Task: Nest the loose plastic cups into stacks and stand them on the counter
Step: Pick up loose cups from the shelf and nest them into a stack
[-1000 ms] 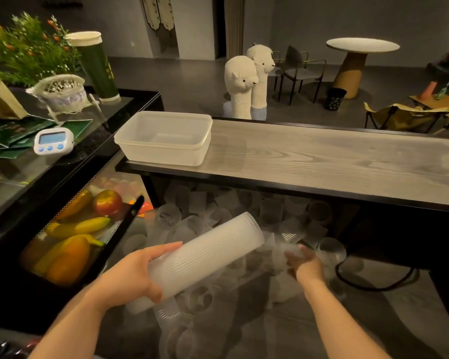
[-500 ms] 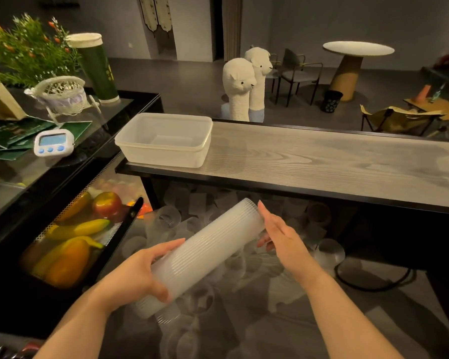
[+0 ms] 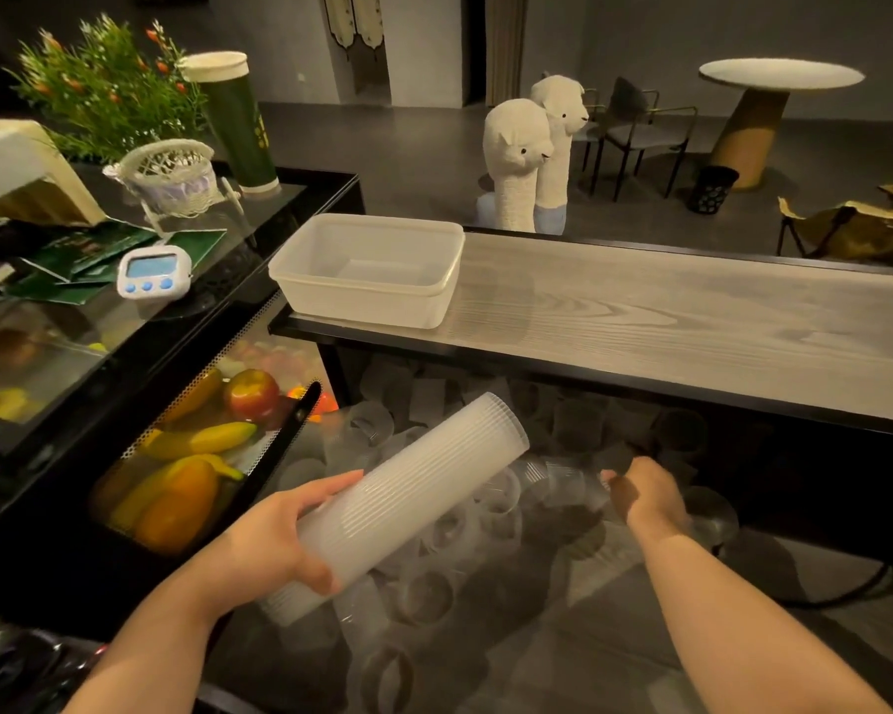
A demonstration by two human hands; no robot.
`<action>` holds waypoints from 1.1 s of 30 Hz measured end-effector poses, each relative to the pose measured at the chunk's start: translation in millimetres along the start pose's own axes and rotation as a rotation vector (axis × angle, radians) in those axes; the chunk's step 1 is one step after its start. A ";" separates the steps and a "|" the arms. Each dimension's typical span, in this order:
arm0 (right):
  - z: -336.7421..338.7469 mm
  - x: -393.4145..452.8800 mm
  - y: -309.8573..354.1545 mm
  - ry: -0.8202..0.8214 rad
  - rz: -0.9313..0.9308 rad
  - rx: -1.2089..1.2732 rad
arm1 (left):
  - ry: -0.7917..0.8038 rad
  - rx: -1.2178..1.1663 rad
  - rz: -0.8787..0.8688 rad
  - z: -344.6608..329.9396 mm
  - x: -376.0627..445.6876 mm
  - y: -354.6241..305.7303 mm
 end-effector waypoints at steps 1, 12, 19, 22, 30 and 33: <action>-0.2 1.3 -1.3 -0.019 -0.009 0.039 | 0.001 -0.005 0.006 1.8 -0.4 1.9; 35.6 -52.9 -11.8 0.187 -0.001 1.270 | 0.043 0.030 0.053 -1.1 3.2 6.9; 60.5 -90.9 11.6 0.536 0.191 1.459 | 0.097 0.035 0.016 -5.8 -2.8 -0.6; 64.7 -105.8 24.5 0.638 0.229 1.411 | 0.115 0.022 -0.028 -7.2 -7.4 -7.6; 76.8 -108.4 39.0 0.800 0.317 1.541 | 0.072 -0.022 -0.096 3.2 -28.4 -22.2; 86.2 -109.2 47.5 0.877 0.304 1.561 | 0.047 0.003 -0.124 10.3 -37.8 -33.0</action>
Point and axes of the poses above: each hand's wrist, its own x-axis towards the middle knuckle, its own z-axis out of the back of the hand, y = z × x, the point moved 3 cm from there along x, towards the middle knuckle, and after that the axes turned 8 degrees about -x, right-handed, at the moved point
